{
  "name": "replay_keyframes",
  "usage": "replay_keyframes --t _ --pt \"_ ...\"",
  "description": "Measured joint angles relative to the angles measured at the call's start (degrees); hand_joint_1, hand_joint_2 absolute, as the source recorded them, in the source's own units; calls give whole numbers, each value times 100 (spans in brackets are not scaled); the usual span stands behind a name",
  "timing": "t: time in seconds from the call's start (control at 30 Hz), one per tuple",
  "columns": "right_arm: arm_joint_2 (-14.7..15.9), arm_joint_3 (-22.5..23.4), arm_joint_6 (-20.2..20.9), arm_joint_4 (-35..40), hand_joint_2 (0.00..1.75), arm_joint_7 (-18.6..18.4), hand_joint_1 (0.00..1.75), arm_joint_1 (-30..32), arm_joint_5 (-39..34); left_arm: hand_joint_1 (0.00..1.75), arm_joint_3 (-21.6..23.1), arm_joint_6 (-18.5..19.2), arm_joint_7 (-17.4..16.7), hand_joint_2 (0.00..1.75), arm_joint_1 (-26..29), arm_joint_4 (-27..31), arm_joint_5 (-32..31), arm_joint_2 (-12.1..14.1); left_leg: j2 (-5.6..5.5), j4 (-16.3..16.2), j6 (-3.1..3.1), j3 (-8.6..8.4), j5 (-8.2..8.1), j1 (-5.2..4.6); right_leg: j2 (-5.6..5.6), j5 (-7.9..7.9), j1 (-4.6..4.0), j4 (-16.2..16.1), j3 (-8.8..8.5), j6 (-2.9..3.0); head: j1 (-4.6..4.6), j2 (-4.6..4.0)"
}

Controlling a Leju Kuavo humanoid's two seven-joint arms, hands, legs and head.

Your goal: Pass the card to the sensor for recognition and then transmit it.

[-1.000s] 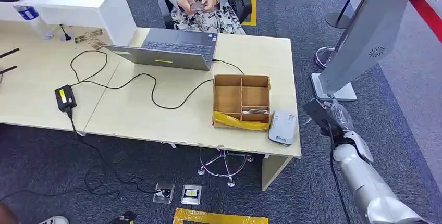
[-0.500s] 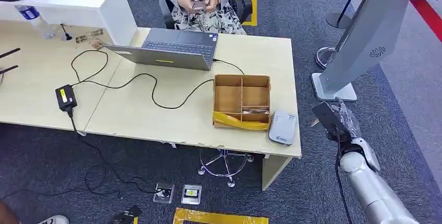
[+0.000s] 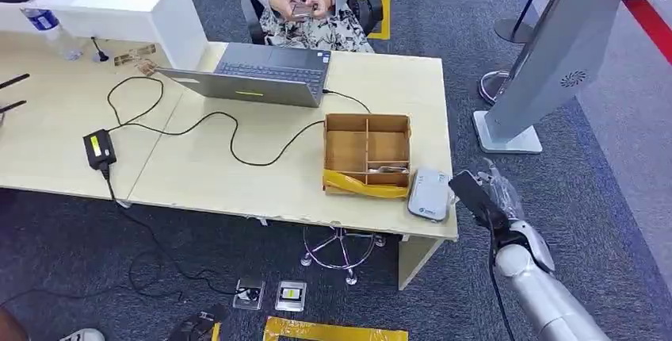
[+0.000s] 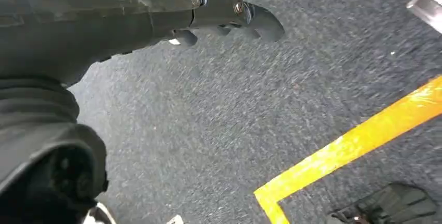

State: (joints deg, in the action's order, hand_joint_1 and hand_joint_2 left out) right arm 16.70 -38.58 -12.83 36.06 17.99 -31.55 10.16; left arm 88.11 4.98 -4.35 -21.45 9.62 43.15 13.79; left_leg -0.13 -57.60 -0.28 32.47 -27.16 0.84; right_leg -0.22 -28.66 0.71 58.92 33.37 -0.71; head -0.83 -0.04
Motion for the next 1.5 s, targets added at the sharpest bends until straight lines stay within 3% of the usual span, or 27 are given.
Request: replay_keyframes --t 0.8,1.5 --pt "-800 -382 39 -577 175 236 175 -703 262 0 0 33 -79 0 -30 0 -37 -105 -1 0 0 1 0 0 2 0 0 0 1 0 0 0" --pt "-789 -391 77 -1036 175 142 175 -914 177 0 0 -26 -76 0 -20 0 -33 -103 0 0 0 0 0 0 4 0 0 0 2 0 0 0"
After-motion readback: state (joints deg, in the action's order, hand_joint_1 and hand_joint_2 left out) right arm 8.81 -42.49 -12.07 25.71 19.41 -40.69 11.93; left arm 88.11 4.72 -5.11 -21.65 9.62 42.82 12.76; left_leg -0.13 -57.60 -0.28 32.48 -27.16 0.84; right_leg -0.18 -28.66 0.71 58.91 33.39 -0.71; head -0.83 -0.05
